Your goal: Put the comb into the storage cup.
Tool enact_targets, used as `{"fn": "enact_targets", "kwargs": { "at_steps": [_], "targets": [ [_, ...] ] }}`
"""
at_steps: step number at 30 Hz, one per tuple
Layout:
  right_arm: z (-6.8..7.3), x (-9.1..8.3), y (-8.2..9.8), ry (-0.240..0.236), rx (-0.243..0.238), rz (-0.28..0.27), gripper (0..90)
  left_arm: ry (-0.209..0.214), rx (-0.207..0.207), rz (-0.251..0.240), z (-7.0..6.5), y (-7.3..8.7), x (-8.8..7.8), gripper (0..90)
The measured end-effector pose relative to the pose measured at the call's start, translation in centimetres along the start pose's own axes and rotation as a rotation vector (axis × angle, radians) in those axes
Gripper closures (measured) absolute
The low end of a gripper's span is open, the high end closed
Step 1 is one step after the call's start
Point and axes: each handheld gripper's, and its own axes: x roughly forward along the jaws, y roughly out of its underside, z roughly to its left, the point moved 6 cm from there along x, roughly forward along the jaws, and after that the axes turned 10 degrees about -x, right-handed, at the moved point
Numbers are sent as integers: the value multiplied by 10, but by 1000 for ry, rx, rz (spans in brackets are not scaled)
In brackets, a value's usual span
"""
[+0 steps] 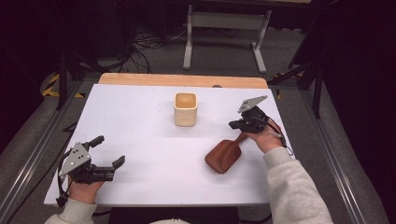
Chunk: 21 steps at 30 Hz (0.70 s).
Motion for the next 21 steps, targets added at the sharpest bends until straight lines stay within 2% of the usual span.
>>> {"fn": "enact_targets", "kwargs": {
  "at_steps": [11, 21],
  "targets": [
    [-5, 26, 18, -30, -6, 154, 900, 2, 2, -2, 0, 0, 0, 7],
    [-5, 34, 29, -41, -18, 242, 900, 0, 7, -1, 0, 0, 1, 7]
  ]
}}
